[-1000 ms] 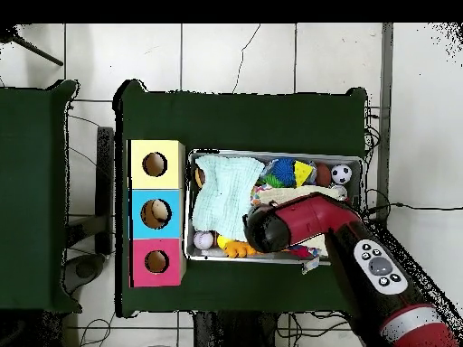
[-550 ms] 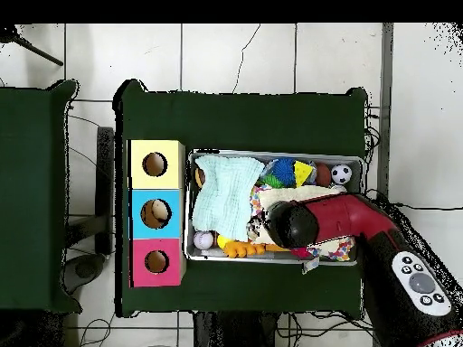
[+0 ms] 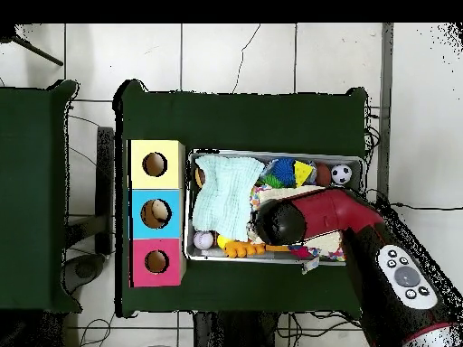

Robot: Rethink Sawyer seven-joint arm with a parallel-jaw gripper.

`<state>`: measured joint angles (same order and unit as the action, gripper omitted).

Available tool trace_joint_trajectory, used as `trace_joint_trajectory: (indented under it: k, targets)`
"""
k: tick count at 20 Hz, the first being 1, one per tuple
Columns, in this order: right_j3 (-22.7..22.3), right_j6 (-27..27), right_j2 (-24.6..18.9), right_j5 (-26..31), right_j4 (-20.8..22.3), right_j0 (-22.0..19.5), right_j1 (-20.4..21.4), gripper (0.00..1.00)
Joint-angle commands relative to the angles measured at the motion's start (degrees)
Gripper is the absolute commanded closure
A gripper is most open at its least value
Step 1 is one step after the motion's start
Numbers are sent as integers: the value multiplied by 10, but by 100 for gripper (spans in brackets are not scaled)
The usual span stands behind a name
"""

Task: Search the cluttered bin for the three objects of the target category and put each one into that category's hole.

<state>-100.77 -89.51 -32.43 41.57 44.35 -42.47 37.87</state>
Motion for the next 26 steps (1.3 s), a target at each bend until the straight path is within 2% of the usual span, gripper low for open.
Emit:
trace_joint_trajectory:
  k: [1,5,13,22,26]
  targets:
    - [3,8,-16,-22,1,39,-3,0]
    - [17,30,-16,4,-5,49,5,0]
    - [111,194,-55,76,6,26,-27,0]
    - [166,245,-74,90,26,21,-61,0]
    - [177,267,-70,83,42,13,-90,0]
